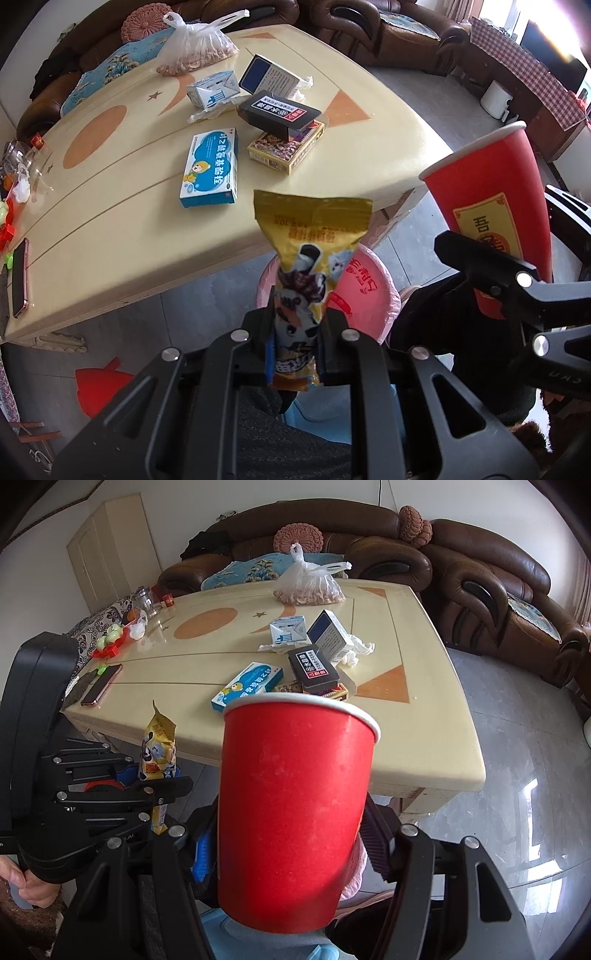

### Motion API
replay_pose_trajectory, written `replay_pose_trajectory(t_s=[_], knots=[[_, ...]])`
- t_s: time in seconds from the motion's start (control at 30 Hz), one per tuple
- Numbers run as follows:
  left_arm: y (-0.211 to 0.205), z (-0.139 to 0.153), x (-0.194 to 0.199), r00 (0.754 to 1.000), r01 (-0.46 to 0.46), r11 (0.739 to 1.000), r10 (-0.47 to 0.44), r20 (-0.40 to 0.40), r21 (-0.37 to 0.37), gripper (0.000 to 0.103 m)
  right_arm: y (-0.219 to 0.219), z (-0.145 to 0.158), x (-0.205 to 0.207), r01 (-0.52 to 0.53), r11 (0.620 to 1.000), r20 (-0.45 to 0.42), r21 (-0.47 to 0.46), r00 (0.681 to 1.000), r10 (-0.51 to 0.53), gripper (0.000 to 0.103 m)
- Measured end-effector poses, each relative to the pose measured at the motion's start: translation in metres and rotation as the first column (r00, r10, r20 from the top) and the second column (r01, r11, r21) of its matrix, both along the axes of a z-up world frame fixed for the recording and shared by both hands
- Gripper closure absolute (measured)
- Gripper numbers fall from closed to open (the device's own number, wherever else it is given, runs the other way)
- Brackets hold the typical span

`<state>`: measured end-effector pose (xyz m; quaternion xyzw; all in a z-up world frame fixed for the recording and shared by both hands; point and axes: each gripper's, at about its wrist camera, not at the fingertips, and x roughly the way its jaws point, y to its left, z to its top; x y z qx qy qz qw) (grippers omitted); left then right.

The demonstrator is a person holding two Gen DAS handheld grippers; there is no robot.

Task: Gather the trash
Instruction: 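Carry the wrapper with the left tool over the bin while the right tool carries the red cup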

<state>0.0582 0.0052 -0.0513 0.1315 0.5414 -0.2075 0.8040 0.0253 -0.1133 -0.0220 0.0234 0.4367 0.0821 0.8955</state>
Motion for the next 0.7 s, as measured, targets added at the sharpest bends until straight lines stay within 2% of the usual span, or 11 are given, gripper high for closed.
replay_pose_trajectory(t_s=[0.7], knots=[[-0.016, -0.075, -0.007, 0.988, 0.035, 0.999, -0.037, -0.147, -0.017, 0.087, -0.005, -0.064, 0.007, 0.007, 1.000, -0.119, 0.004, 0.993, -0.007, 0.041]])
